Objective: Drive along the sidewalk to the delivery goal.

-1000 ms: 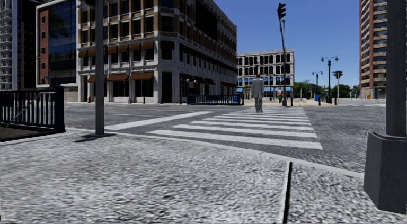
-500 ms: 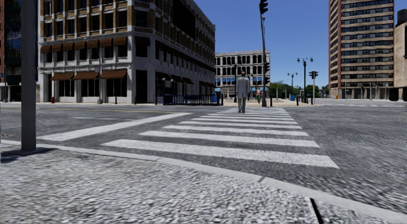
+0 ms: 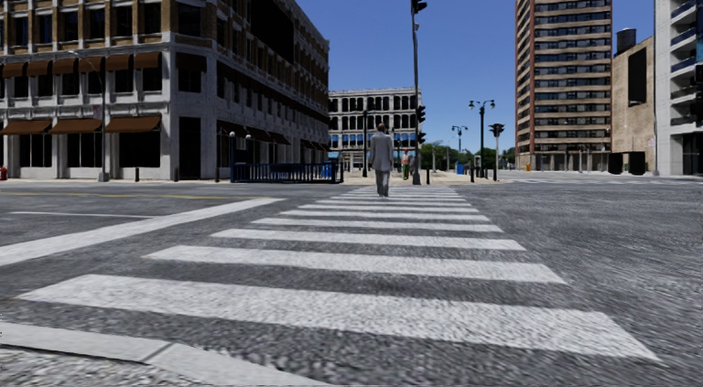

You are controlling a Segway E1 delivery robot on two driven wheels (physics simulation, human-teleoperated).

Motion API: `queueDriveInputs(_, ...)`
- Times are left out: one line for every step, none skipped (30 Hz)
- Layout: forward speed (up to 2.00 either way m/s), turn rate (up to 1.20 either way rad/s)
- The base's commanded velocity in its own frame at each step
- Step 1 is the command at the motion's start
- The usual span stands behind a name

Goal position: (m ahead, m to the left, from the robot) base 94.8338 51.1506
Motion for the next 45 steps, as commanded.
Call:
queueDriveInputs(2.00,-0.39)
queueDriveInputs(2.00,-0.39)
queueDriveInputs(2.00,-0.39)
queueDriveInputs(2.00,-0.39)
queueDriveInputs(2.00,-0.39)
queueDriveInputs(2.00,-0.39)
queueDriveInputs(2.00,-0.39)
queueDriveInputs(2.00,-0.30)
queueDriveInputs(2.00,-0.22)
queueDriveInputs(2.00,-0.17)
queueDriveInputs(2.00,-0.07)
queueDriveInputs(2.00,-0.07)
queueDriveInputs(2.00,-0.03)
queueDriveInputs(2.00,0.00)
queueDriveInputs(1.97,0.00)
queueDriveInputs(1.92,0.00)
queueDriveInputs(1.92,0.00)
queueDriveInputs(1.87,0.00)
queueDriveInputs(1.82,0.00)
queueDriveInputs(1.78,0.00)
queueDriveInputs(1.77,0.00)
queueDriveInputs(1.77,0.00)
queueDriveInputs(1.77,0.00)
queueDriveInputs(1.77,0.00)
queueDriveInputs(1.77,0.00)
queueDriveInputs(1.77,0.00)
queueDriveInputs(1.77,0.00)
queueDriveInputs(1.77,0.00)
queueDriveInputs(1.77,0.00)
queueDriveInputs(1.77,0.00)
queueDriveInputs(1.77,0.00)
queueDriveInputs(1.77,0.00)
queueDriveInputs(1.77,0.00)
queueDriveInputs(1.77,0.00)
queueDriveInputs(1.77,0.00)
queueDriveInputs(1.77,0.00)
queueDriveInputs(1.77,0.00)
queueDriveInputs(1.77,0.00)
queueDriveInputs(1.77,0.00)
queueDriveInputs(1.77,0.00)
queueDriveInputs(1.81,0.00)
queueDriveInputs(1.81,0.00)
queueDriveInputs(2.00,0.00)
queueDriveInputs(2.00,0.00)
queueDriveInputs(2.00,0.00)
